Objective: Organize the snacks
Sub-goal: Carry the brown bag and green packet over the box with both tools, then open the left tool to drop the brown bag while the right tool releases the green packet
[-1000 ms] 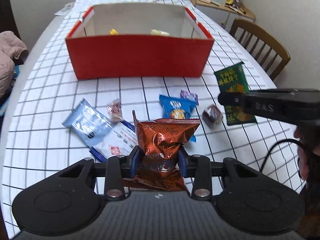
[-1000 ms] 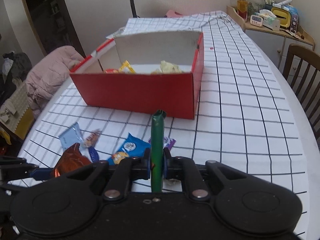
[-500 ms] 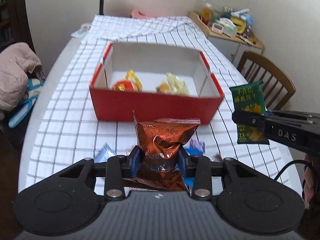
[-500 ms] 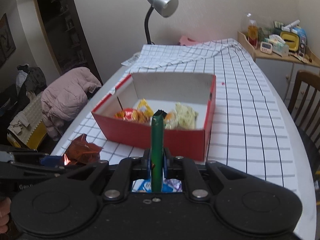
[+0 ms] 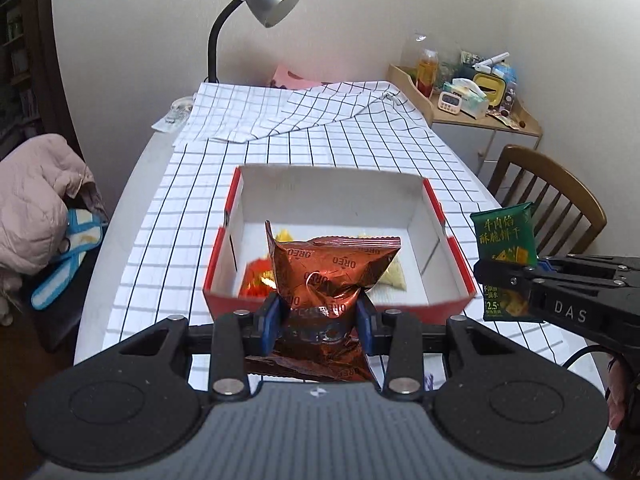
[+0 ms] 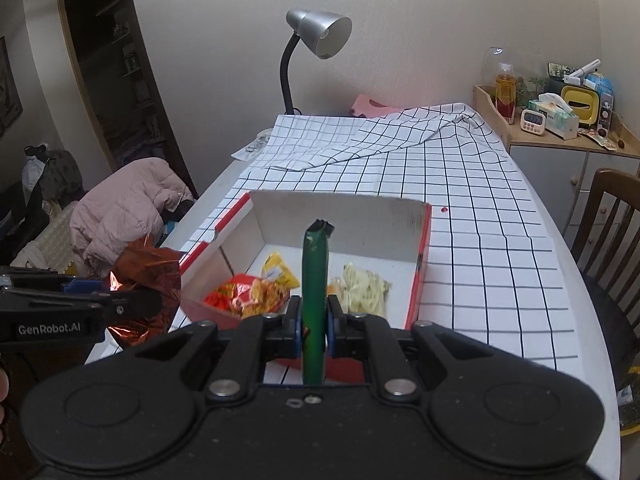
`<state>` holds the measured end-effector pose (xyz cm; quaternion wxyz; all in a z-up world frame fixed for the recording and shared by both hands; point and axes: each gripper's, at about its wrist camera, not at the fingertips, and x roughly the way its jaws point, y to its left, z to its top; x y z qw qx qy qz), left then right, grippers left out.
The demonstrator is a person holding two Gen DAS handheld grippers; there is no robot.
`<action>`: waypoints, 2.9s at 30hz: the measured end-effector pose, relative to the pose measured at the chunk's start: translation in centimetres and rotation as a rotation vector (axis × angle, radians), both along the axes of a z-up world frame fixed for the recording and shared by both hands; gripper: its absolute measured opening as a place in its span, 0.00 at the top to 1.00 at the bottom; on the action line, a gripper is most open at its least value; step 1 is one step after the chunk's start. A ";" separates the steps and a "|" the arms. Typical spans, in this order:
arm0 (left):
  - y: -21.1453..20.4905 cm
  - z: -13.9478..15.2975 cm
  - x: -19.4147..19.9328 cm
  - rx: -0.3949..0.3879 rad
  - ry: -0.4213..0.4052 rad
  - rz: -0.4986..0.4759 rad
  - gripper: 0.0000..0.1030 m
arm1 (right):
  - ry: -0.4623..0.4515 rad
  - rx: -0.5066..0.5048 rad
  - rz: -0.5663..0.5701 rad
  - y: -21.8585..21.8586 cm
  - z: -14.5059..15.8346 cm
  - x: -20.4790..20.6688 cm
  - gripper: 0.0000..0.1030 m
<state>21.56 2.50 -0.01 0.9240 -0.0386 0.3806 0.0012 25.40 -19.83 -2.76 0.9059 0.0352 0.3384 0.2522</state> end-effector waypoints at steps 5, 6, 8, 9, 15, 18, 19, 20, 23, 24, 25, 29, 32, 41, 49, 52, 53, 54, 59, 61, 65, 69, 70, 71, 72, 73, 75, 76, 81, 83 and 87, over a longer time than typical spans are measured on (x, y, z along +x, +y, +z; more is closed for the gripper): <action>0.5 0.1 2.6 0.008 0.006 0.005 0.64 | 0.007 -0.023 -0.009 1.0 0.0 2.1 0.91; 0.6 0.0 3.1 0.012 0.009 0.006 0.64 | 0.006 -0.031 -0.011 1.2 -0.1 2.5 0.91; 0.8 0.0 4.3 0.018 0.013 0.009 0.64 | 0.010 -0.042 -0.014 1.6 -0.3 3.3 0.91; 0.9 -0.1 4.8 0.021 0.016 0.009 0.64 | 0.013 -0.047 -0.015 1.8 -0.5 3.7 0.91; 1.5 -0.8 8.1 0.037 0.044 0.006 0.64 | 0.049 -0.083 -0.028 2.7 -2.0 6.3 0.91; 1.9 -1.2 9.7 0.043 0.058 0.009 0.64 | 0.062 -0.100 -0.033 3.0 -2.7 7.5 0.91; 2.0 -1.4 10.2 0.048 0.062 0.009 0.64 | 0.070 -0.107 -0.031 3.1 -2.9 7.9 0.91; 2.1 -1.6 10.8 0.054 0.067 0.010 0.64 | 0.077 -0.117 -0.030 3.3 -3.2 8.3 0.91; 2.4 -2.3 12.1 0.072 0.087 0.013 0.64 | 0.097 -0.141 -0.028 3.7 -4.1 9.3 0.91; 2.5 -2.6 12.5 0.076 0.094 0.015 0.64 | 0.102 -0.149 -0.028 3.8 -4.3 9.6 0.91; 2.6 -2.8 13.0 0.081 0.101 0.017 0.64 | 0.104 -0.158 -0.028 4.0 -4.6 9.8 0.91; 3.1 -3.9 14.7 0.089 0.127 0.025 0.64 | 0.122 -0.182 -0.018 4.7 -5.5 10.6 0.91; 3.2 -4.8 15.7 0.099 0.148 0.026 0.64 | 0.143 -0.188 -0.001 5.4 -6.1 11.2 0.91; 2.7 -6.5 17.3 0.151 0.172 0.000 0.64 | 0.210 -0.189 0.075 8.4 -7.9 11.7 0.91; 2.0 -7.9 18.1 0.180 0.222 -0.039 0.64 | 0.258 -0.221 0.105 10.3 -9.6 11.4 0.91; 2.0 -8.3 18.2 0.179 0.238 -0.040 0.63 | 0.270 -0.231 0.106 10.4 -10.0 11.4 0.88; 2.0 -8.4 18.2 0.180 0.237 -0.040 0.63 | 0.272 -0.230 0.104 10.4 -10.1 11.3 0.86; 2.0 -8.4 18.2 0.180 0.237 -0.040 0.63 | 0.275 -0.230 0.101 10.4 -10.1 11.3 0.84; 2.3 -8.3 18.1 0.163 0.238 -0.030 0.63 | 0.276 -0.238 0.084 10.0 -10.2 11.3 0.80; 2.5 -8.1 17.9 0.156 0.237 -0.023 0.62 | 0.275 -0.236 0.072 9.7 -10.1 11.3 0.78; 2.6 -7.5 17.5 0.156 0.216 -0.018 0.55 | 0.266 -0.225 0.055 9.1 -9.5 11.2 0.74; 2.8 -6.5 16.8 0.117 0.195 -0.016 0.44 | 0.250 -0.200 0.044 8.3 -8.6 10.7 0.69; 2.8 -6.3 16.6 0.113 0.191 -0.015 0.44 | 0.244 -0.192 0.043 8.1 -8.3 10.5 0.68; 2.8 -6.1 16.4 0.111 0.187 -0.013 0.44 | 0.238 -0.187 0.040 7.9 -8.0 10.4 0.65; 2.9 -5.8 16.2 0.109 0.183 -0.013 0.44 | 0.232 -0.181 0.038 7.8 -7.7 10.1 0.63; 2.9 -5.6 15.9 0.105 0.177 -0.013 0.44 | 0.226 -0.175 0.037 7.6 -7.4 9.9 0.62; 2.9 -5.1 15.4 0.100 0.166 -0.012 0.44 | 0.213 -0.164 0.034 7.2 -6.7 9.5 0.58; 2.9 -4.8 15.1 0.098 0.160 -0.012 0.44 | 0.205 -0.160 0.030 7.0 -6.4 9.3 0.56; 2.6 -3.7 13.3 0.106 0.125 -0.016 0.43 | 0.177 -0.120 0.022 5.7 -4.8 8.1 0.50; 2.5 -3.1 12.5 0.101 0.111 -0.019 0.43 | 0.168 -0.106 0.021 5.2 -4.2 7.6 0.47; 2.3 -2.0 10.9 0.091 0.081 -0.018 0.43 | 0.127 -0.098 0.023 4.4 -2.9 5.9 0.36</action>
